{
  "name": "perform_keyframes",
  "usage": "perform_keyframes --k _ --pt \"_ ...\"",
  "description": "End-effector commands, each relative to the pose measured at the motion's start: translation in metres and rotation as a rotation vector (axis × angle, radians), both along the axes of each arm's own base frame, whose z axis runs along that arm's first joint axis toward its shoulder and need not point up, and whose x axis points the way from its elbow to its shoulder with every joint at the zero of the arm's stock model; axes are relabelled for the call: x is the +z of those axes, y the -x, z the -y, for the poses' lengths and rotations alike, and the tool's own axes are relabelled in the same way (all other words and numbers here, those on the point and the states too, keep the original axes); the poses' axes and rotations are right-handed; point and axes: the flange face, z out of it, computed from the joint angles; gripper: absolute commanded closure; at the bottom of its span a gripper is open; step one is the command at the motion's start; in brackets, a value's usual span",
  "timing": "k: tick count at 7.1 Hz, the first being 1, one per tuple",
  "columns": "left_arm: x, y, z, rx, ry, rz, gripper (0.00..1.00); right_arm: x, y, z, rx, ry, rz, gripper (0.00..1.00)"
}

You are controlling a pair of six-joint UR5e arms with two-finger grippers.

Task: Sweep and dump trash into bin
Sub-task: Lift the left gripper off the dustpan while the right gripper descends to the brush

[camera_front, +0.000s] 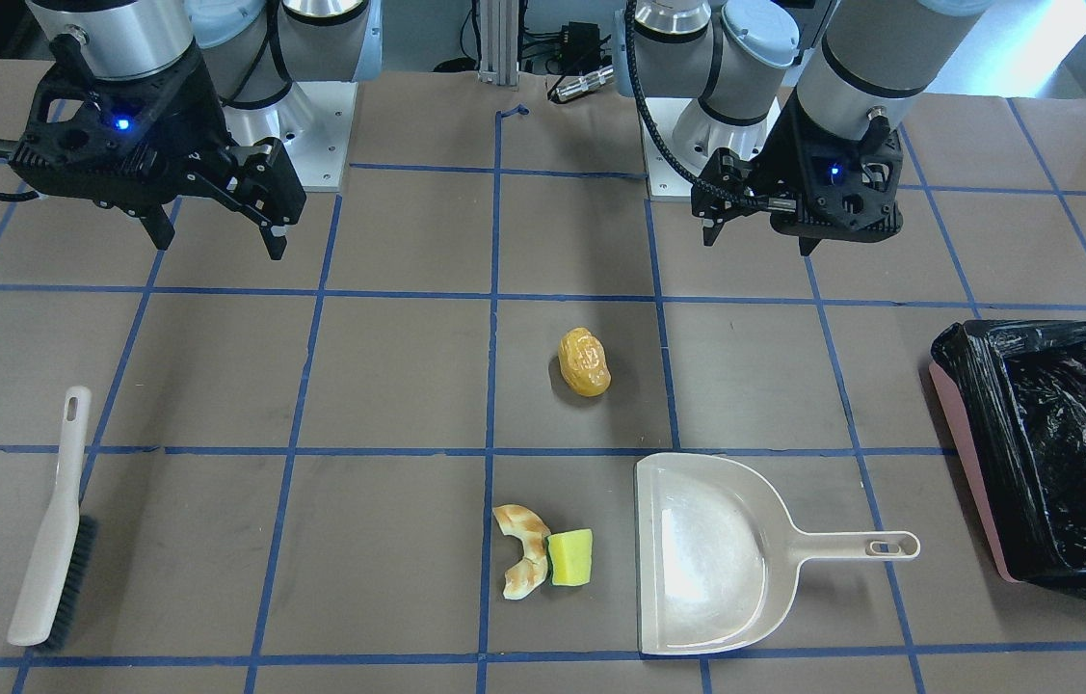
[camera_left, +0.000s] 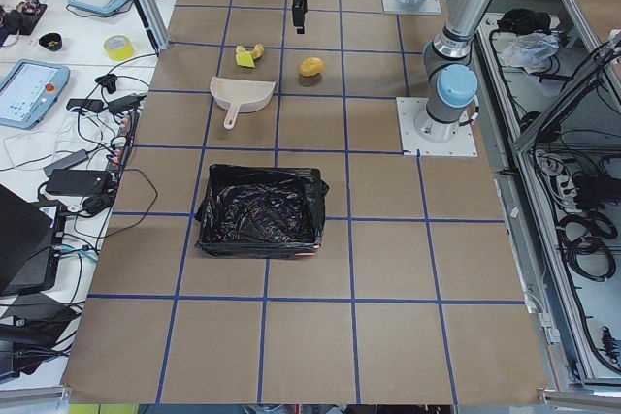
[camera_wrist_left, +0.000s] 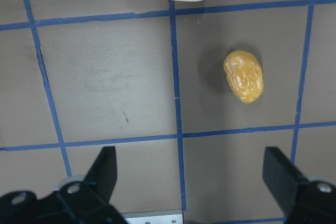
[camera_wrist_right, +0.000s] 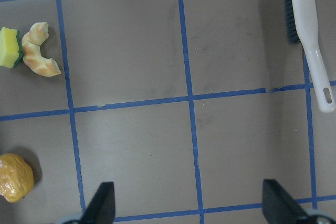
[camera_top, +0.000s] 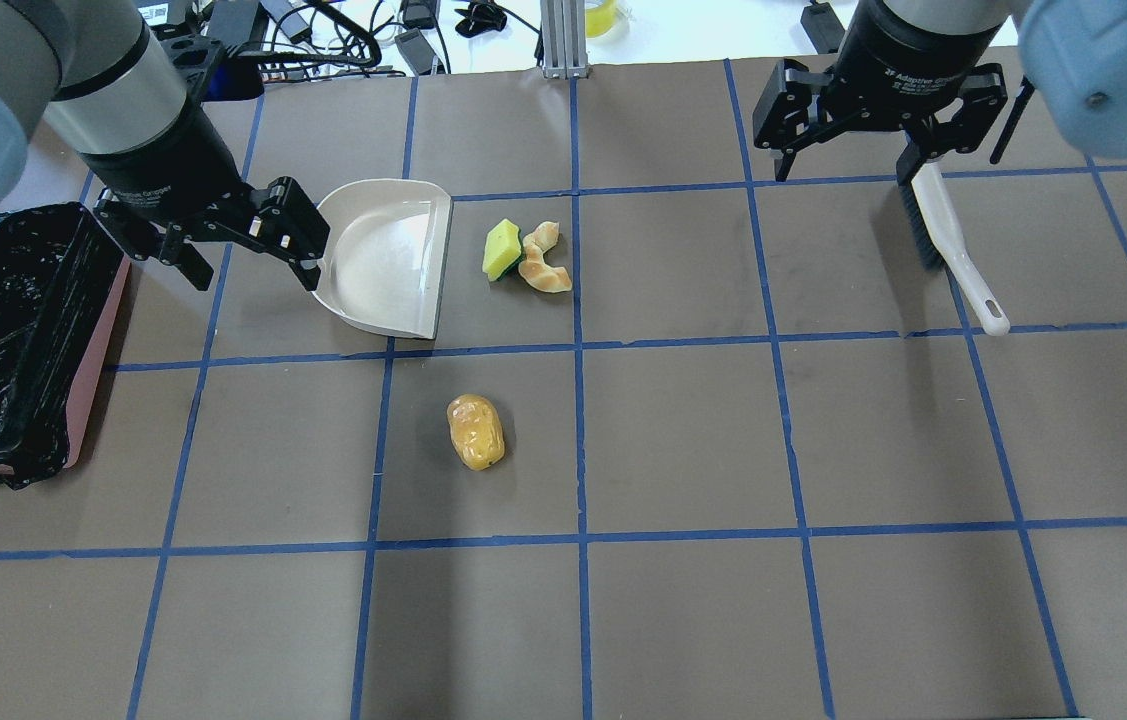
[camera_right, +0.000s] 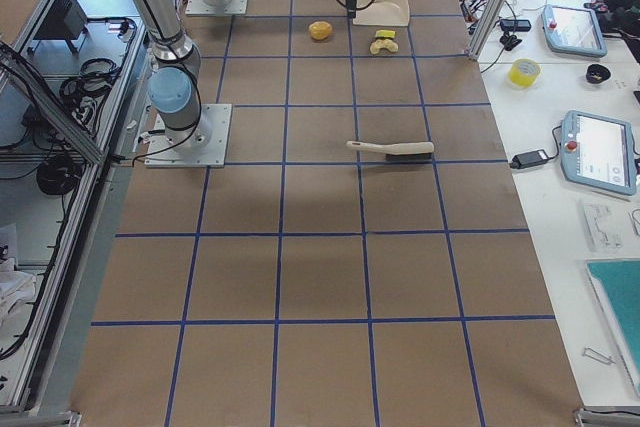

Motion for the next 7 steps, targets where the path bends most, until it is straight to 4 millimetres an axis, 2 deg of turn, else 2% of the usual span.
perform_keyframes --k 1,5,6,7 --pt "0.000 0.000 0.000 0.000 0.003 -0.001 0.00 -0.001 0.000 -0.001 0.006 -0.008 -0.005 0.00" --pt "0.002 0.000 0.001 -0.002 0.013 -0.001 0.00 -0.006 0.002 -0.004 -0.013 -0.055 -0.003 0.00" --pt "0.002 0.000 0.001 -0.002 0.011 -0.001 0.00 -0.014 0.001 -0.003 -0.009 -0.069 -0.004 0.00" --pt "0.000 0.000 0.001 -0.002 0.007 -0.001 0.00 -0.033 0.004 0.001 -0.006 -0.098 -0.009 0.00"
